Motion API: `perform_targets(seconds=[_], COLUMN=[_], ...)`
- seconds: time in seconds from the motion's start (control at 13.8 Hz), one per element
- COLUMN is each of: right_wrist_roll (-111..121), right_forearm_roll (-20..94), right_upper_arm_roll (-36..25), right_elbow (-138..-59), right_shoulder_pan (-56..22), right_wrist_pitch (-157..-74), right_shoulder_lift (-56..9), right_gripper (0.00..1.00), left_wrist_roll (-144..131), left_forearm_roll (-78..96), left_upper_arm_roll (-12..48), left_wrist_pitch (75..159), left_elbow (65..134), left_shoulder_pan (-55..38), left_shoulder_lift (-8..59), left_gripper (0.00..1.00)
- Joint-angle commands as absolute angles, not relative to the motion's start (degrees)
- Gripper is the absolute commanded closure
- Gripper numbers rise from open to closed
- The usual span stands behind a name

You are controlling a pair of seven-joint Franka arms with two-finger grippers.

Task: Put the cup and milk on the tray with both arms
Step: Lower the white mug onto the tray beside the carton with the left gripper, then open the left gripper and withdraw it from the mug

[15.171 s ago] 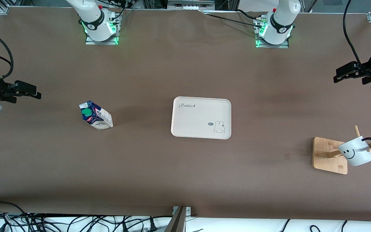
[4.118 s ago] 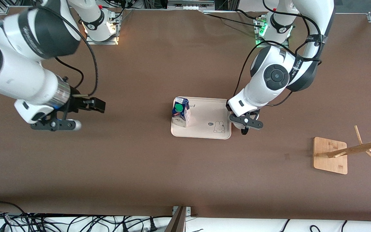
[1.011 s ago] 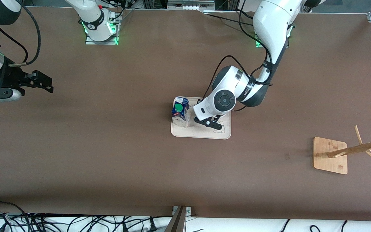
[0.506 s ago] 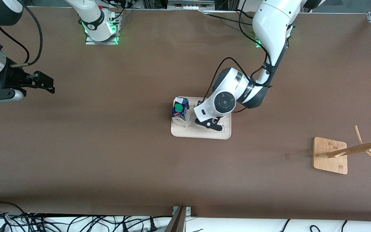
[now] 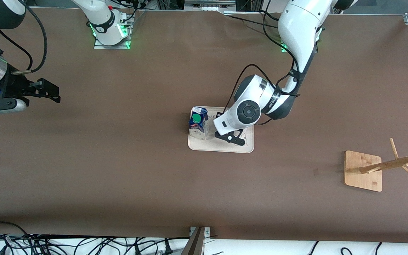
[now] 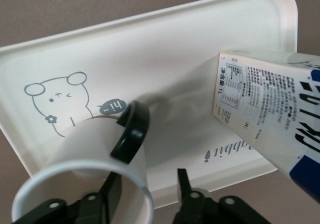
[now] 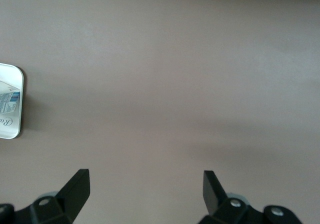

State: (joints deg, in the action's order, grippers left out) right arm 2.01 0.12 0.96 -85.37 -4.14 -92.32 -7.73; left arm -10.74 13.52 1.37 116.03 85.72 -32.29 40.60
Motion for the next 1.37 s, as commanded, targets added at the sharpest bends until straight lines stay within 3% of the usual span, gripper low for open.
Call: perform_targets(seconds=[0.0,0.58,1.08,1.3], right_wrist_roll=[1.93,1.93,1.93,1.93], right_forearm_roll=[-0.79,-0.79,-0.79,-0.79], right_upper_arm_roll=[1.67,1.67,1.67,1.58], right_elbow=[-84.99,-84.99,-84.99,-85.08], right_shoulder_pan=[-3.6,-3.43,-3.25,-3.08], right_wrist_pitch=[-92.37,-92.37,-92.37,-92.37], right_shoulder_lift=[-7.73,-7.82,-7.82,-7.91], right_gripper=[0.0,0.0,0.0,0.0], left_wrist_roll=[-10.11,-9.58,-9.67,-6.62], left_forearm_roll=[13.71,13.89,13.54,10.66], left_upper_arm_roll=[0.7,-1.31,-9.04,-12.55], left_wrist_pitch=[115.58,100.3,96.26,85.82], left_elbow=[84.81,84.11,82.97,74.92], left_shoulder_pan=[-32.26,-26.46,-23.12,-21.18], left_shoulder_lift=[40.0,29.55,20.32,20.13], left_gripper=[0.0,0.0,0.0,0.0])
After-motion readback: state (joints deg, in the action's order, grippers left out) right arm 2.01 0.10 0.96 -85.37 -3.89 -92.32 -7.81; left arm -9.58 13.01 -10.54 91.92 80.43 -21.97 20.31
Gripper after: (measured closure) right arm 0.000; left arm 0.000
